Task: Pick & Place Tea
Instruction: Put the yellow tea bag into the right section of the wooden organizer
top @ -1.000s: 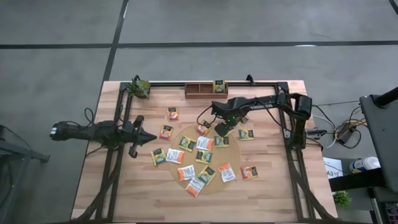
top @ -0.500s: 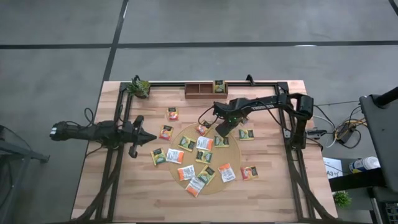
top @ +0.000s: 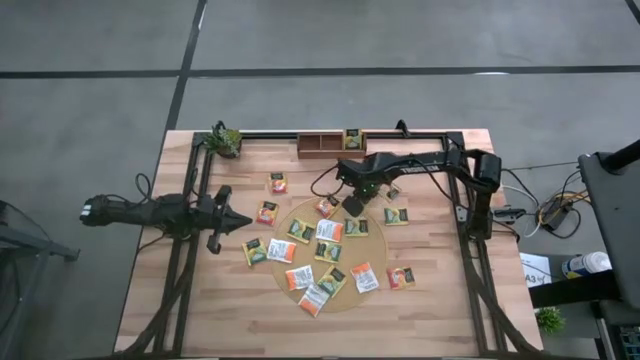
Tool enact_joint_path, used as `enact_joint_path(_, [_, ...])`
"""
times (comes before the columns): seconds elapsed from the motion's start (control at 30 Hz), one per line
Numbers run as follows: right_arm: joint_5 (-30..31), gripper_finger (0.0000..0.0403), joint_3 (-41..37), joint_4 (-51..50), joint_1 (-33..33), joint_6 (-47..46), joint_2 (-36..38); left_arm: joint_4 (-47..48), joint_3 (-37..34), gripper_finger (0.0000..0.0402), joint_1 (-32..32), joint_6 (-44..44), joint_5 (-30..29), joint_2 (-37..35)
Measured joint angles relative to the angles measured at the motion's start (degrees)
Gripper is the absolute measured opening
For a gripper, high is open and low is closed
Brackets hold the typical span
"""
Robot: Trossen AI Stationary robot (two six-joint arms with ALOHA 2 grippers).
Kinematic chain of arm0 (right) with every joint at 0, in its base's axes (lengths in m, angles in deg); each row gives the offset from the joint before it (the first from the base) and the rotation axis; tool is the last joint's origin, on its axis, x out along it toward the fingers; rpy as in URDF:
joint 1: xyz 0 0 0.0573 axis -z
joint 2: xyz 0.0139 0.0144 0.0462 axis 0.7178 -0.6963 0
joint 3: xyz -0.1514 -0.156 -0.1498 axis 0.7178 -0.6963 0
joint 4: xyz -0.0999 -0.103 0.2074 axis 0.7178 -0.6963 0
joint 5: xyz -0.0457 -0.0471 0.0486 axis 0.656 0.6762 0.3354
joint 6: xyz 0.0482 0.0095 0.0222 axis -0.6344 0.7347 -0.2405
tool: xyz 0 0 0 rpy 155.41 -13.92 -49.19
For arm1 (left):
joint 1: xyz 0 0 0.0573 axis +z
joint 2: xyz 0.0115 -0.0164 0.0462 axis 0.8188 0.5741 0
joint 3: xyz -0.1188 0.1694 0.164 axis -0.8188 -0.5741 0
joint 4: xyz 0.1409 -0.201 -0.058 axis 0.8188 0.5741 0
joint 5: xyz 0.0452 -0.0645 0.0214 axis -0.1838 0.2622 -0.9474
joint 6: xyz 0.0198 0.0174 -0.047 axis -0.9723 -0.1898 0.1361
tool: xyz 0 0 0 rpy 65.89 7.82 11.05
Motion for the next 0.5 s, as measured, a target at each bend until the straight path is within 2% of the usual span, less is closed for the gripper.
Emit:
enact_joint_path(0.33, [16.05,0.0011,11.16,-2.66,0.35,16.33,0.18,0.0,-0.01,0.0,0.0,0.02,0.0,-0.02])
enact_joint_path(0.5, [23.22,0.0011,13.21,-2.08,2.06,26.43,0.24,0.0,0.01,0.0,0.01,0.01,0.01,-0.01])
